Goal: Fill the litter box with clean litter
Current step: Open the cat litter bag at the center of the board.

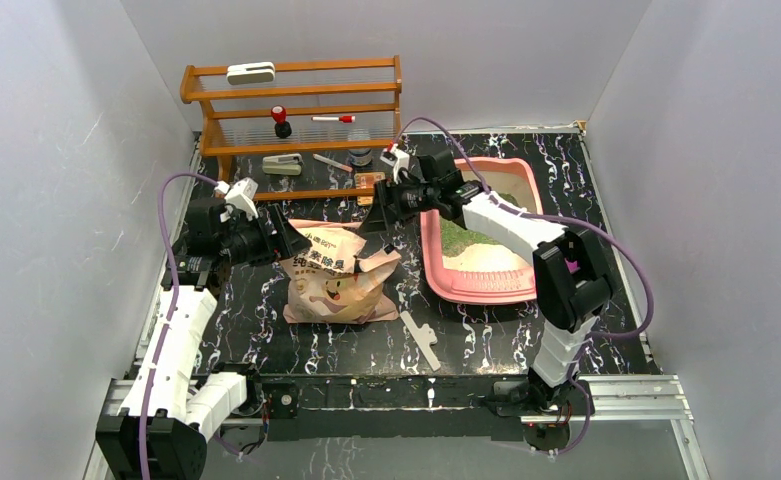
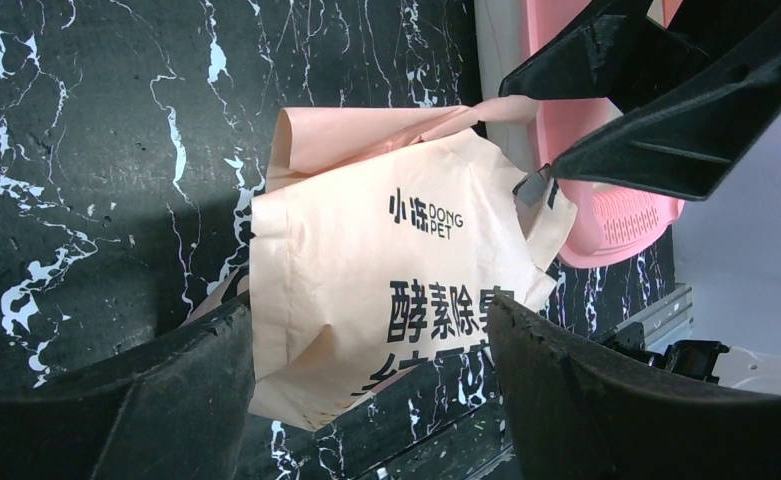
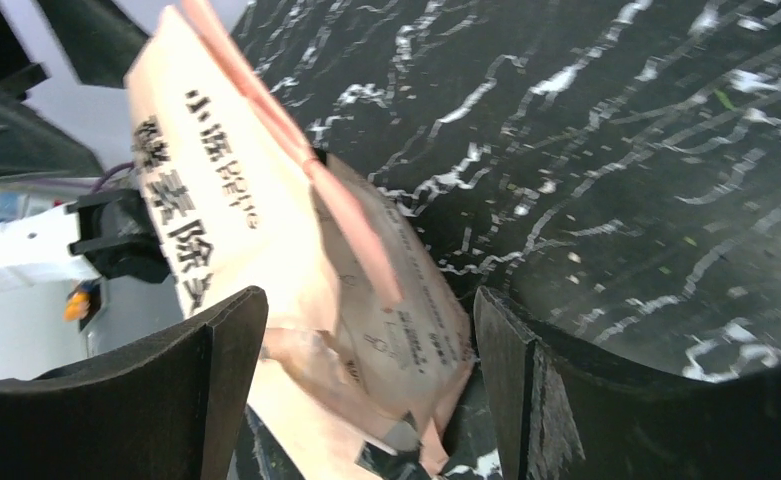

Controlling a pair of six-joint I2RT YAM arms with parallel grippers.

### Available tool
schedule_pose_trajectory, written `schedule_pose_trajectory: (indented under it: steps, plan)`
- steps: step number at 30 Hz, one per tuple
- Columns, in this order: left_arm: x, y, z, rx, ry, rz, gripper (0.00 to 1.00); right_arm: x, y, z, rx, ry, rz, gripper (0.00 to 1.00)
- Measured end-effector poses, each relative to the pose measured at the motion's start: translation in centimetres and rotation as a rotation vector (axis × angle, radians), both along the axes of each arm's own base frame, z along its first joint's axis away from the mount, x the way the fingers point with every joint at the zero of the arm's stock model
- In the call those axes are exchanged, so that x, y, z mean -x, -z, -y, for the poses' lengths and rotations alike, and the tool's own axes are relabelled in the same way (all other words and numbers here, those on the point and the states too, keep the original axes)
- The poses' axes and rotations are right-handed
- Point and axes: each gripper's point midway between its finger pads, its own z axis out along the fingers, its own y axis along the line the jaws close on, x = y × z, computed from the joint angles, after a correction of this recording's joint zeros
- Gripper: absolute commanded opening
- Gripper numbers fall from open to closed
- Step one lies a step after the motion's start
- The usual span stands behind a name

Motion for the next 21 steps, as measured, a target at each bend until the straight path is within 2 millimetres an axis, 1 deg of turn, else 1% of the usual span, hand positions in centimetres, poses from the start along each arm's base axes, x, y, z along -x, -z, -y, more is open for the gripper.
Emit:
schedule_pose_trajectory:
  steps: [2,5,7,9,11,12,13,14,16,18,19,21]
  plan:
    - [0.1,0.1,0.0,-0.004,0.002,-0.005,0.77,0.8,-0.5,-0.8,-0.029,-0.053,-0.010,0.82]
    - [0.2,0.2,-0.1,-0.008,0.006,-0.005,0.77,1.4,-1.2,-2.3,-0.063,-0.108,0.005,0.82]
    - [0.2,0.2,-0.1,-0.009,0.006,-0.006,0.77,1.9,-1.2,-3.1,-0.070,-0.134,0.010,0.80]
    - [0.3,0.2,-0.1,-0.011,0.008,-0.007,0.77,2.5,-1.0,-3.8,-0.073,-0.162,0.001,0.75]
    - [0.3,0.2,-0.1,-0.012,0.008,-0.011,0.77,2.9,-0.5,-4.4,-0.065,-0.180,-0.011,0.63]
    - [0.4,0.2,-0.1,-0.014,0.009,-0.011,0.77,3.1,-0.3,-4.6,-0.060,-0.188,-0.016,0.59]
    - [0.4,0.2,-0.1,-0.015,0.010,-0.012,0.79,3.4,0.1,-4.7,-0.052,-0.198,-0.020,0.51]
    - [0.5,0.3,-0.1,-0.018,0.010,-0.014,0.83,3.7,0.3,-4.6,-0.047,-0.207,-0.023,0.41]
    - [0.6,0.2,-0.3,-0.027,0.008,-0.016,0.88,4.0,0.5,-4.5,-0.048,-0.223,-0.021,0.31]
    - [0.6,-0.1,-0.5,-0.043,0.001,-0.014,0.93,4.2,0.3,-4.4,-0.059,-0.236,-0.006,0.17]
    - [0.7,-0.2,-0.7,-0.052,-0.003,-0.012,0.96,4.4,0.2,-4.3,-0.065,-0.243,-0.001,0.13]
    - [0.6,-1.0,-1.1,-0.079,-0.011,0.001,0.98,4.7,-0.6,-3.9,-0.080,-0.248,0.019,0.11]
